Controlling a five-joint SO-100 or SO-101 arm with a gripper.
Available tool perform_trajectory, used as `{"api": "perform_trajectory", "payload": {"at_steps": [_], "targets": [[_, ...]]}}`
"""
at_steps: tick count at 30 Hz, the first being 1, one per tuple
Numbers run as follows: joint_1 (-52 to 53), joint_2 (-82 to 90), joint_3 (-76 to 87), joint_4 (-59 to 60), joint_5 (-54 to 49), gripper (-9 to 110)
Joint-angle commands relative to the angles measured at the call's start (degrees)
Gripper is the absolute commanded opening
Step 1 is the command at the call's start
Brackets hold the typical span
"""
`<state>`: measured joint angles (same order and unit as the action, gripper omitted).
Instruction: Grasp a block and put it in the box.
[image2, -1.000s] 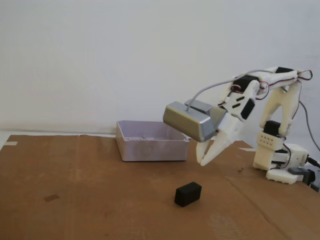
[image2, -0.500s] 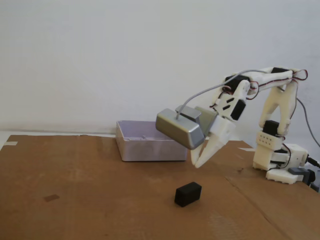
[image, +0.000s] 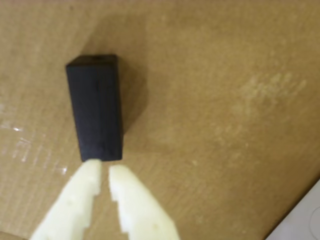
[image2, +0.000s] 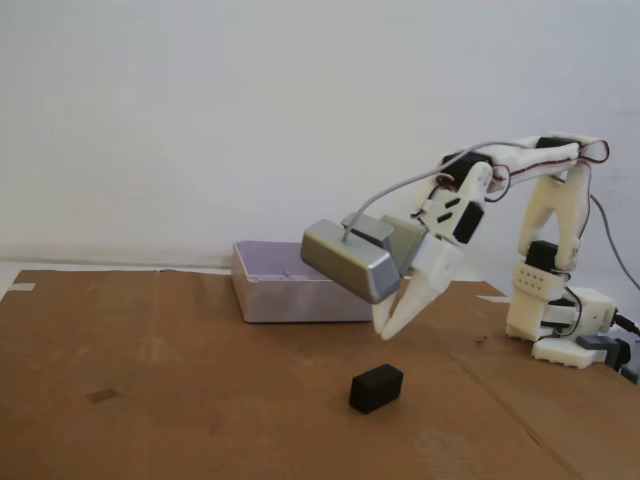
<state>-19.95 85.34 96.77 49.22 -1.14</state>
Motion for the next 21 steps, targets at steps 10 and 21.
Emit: {"api": "perform_trajectory", "payload": {"at_steps": [10,21], "targets": [[-1.8,2.0,-6.3,-0.8,0.2,31],[-4.6,-0.5,-7.3,-0.9,0.9,31]]}}
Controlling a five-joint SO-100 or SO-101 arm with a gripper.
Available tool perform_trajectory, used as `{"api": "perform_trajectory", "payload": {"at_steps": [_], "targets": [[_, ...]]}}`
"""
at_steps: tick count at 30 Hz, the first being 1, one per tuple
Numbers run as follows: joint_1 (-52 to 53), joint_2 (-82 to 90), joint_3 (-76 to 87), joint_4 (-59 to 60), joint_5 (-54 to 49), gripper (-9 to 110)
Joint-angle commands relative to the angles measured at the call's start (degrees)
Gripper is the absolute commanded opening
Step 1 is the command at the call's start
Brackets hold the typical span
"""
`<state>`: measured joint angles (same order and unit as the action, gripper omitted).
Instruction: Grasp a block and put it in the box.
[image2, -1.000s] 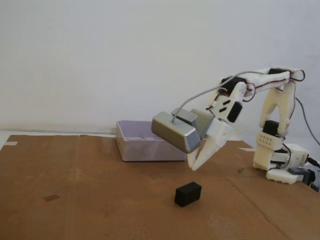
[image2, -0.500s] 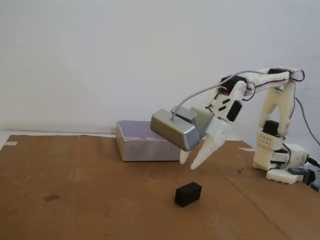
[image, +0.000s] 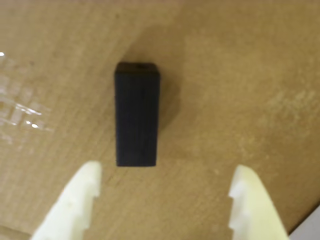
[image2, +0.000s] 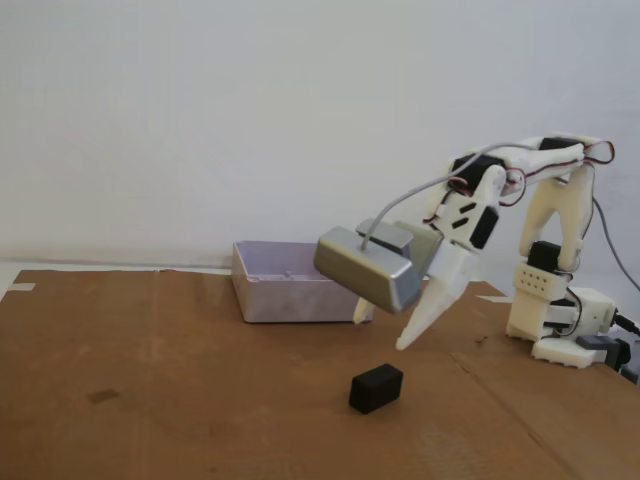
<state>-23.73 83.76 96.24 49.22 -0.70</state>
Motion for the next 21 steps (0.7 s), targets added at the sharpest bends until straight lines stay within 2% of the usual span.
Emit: {"api": "perform_trajectory", "payload": {"at_steps": [1,21], "targets": [[-0.9,0.6,-7.4,-0.9,0.4,31],[-2.3,-4.0,-8.2,-0.9,1.1,32]]}}
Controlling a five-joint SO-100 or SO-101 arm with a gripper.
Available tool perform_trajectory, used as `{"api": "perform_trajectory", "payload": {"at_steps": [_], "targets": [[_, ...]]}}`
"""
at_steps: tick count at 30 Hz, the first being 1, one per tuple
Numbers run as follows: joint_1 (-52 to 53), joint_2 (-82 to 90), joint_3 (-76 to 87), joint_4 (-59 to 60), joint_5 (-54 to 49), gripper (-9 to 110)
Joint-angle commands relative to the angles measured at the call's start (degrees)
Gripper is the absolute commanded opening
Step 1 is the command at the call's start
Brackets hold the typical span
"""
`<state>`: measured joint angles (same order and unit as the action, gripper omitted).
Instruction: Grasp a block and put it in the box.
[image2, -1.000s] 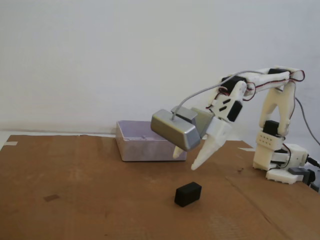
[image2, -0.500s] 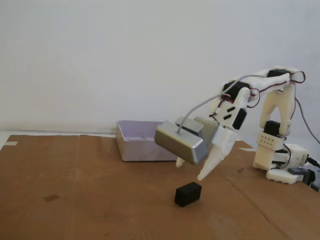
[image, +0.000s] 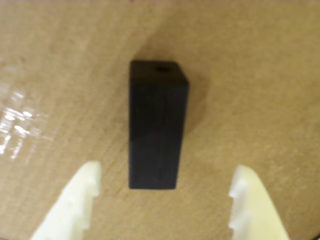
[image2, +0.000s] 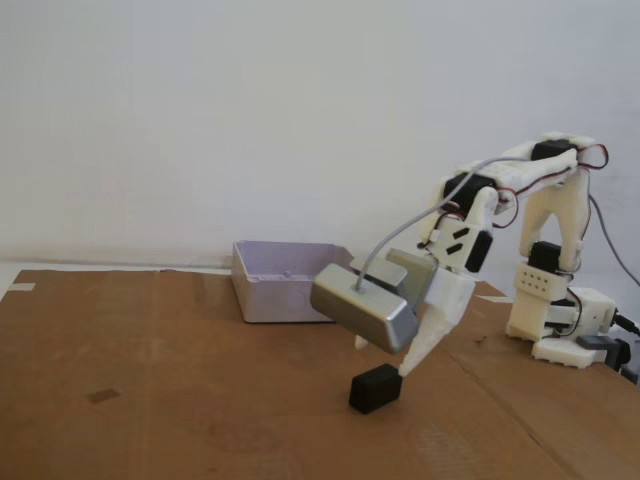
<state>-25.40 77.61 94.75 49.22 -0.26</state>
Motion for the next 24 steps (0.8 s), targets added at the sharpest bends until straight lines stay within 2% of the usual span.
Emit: {"api": "perform_trajectory", "payload": {"at_steps": [1,4,10,24], "targets": [[-0.6,2.1,-6.7,-0.9,1.1,32],[-0.7,2.1,-6.7,-0.9,1.2,32],[-0.7,1.9,-6.6,-1.6,1.3,40],[-1.7,-1.2,-7.6,-3.2,1.3,40]]}}
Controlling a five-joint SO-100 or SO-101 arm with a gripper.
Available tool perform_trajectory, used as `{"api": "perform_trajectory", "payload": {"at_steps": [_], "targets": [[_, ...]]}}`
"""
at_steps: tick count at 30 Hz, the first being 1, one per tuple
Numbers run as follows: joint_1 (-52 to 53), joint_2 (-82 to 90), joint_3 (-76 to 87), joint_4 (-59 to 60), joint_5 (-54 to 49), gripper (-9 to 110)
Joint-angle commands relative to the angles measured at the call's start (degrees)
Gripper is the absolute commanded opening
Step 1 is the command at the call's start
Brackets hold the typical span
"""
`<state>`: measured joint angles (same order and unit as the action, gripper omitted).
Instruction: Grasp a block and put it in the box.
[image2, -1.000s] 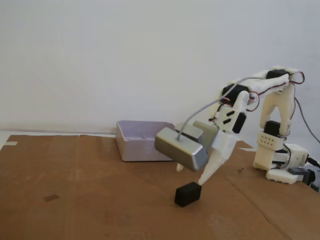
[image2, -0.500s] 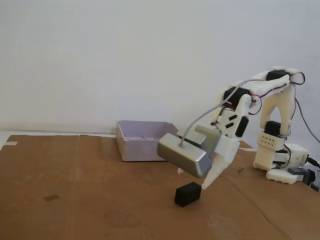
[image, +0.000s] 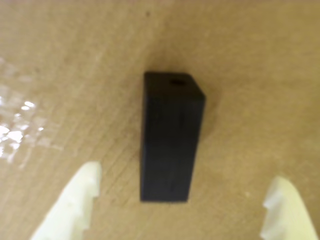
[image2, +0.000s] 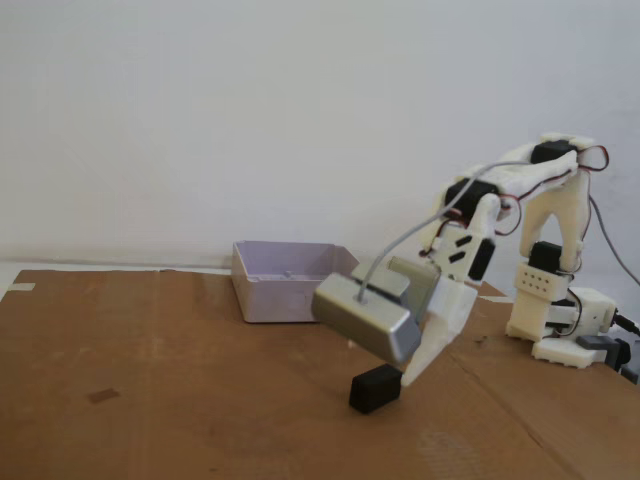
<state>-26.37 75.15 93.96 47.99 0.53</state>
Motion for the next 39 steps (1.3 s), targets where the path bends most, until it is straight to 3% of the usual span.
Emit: {"api": "perform_trajectory", "payload": {"at_steps": [1,39], "targets": [[-0.7,0.9,-7.1,-1.9,0.5,40],[2.3,-7.8,-9.5,-6.1,-0.3,40]]}}
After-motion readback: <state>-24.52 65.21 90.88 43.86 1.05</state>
